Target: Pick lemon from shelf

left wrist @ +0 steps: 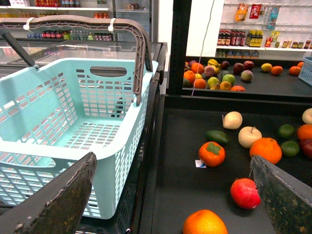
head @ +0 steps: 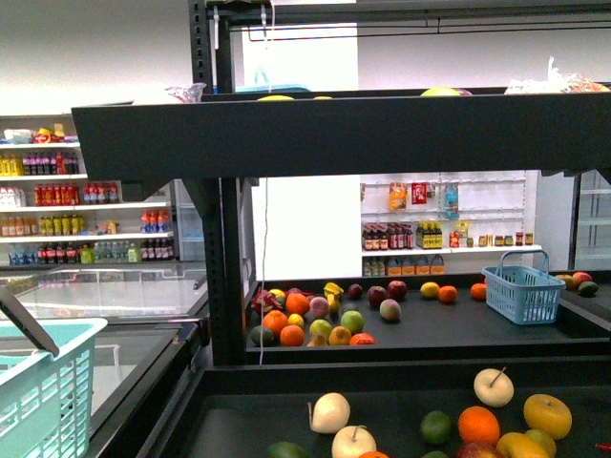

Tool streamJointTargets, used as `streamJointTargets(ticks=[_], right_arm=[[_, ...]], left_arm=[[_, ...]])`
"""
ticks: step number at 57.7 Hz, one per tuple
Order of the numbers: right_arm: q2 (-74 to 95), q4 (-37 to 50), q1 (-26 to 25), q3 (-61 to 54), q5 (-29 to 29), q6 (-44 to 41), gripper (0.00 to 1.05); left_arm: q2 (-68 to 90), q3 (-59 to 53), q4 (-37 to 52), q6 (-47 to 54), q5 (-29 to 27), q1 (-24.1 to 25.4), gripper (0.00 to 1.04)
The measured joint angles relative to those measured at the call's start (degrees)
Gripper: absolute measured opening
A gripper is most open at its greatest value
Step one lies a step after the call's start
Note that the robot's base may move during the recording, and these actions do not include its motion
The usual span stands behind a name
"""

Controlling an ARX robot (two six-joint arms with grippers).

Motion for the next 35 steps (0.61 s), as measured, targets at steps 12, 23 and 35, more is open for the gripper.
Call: streamJointTargets(ticks=[12,23,35], right_arm=[[0.00,0.00,0.00,0.00,-0.02,0.00,0.97],[0.00,0.00,0.00,0.00,0.00,0.00,0.97],[0.00,0.00,0.00,0.00,0.00,0.00,0.97]], left_arm=[[8.11,2.67,-6.64,-16.72,3.17,1.55,0.97],[24.87,11.58,6.19,-30.53,14.95,10.84,0.97],[48.04,25.33,16.13,-44.76,25.97,23.39,0.97]])
